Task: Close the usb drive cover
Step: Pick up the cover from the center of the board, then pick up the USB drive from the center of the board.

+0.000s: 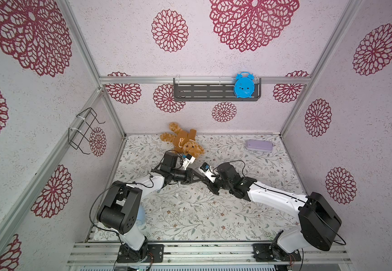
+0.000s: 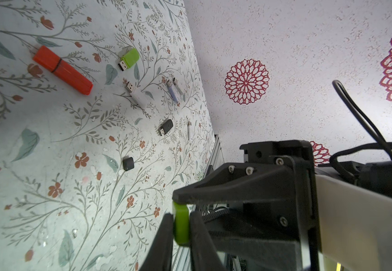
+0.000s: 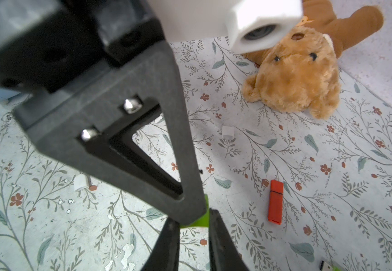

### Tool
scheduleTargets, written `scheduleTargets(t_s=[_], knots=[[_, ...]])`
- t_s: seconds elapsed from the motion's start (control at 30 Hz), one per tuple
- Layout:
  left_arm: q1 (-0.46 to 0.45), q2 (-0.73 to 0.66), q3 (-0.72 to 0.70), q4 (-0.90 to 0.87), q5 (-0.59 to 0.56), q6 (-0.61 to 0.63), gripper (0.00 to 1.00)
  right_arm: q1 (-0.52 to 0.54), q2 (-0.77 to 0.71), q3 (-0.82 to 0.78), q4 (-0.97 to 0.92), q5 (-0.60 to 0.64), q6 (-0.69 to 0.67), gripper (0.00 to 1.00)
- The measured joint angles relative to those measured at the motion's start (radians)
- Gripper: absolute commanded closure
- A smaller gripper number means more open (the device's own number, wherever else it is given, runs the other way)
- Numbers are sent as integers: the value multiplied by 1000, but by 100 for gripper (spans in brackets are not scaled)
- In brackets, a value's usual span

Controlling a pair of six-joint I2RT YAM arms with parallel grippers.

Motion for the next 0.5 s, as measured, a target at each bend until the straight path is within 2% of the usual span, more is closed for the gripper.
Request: scheduleTargets(t_s=[0.13, 0.3, 0.5], knots=[[0, 0, 1, -6, -3, 10, 89, 0, 0, 0, -1, 0, 0, 75], [-1, -7, 0, -8, -13, 10, 91, 0, -8, -2, -1, 10, 0, 66], [1, -82, -22, 9, -77, -9, 92, -33, -113, -82, 8, 29, 4, 62]])
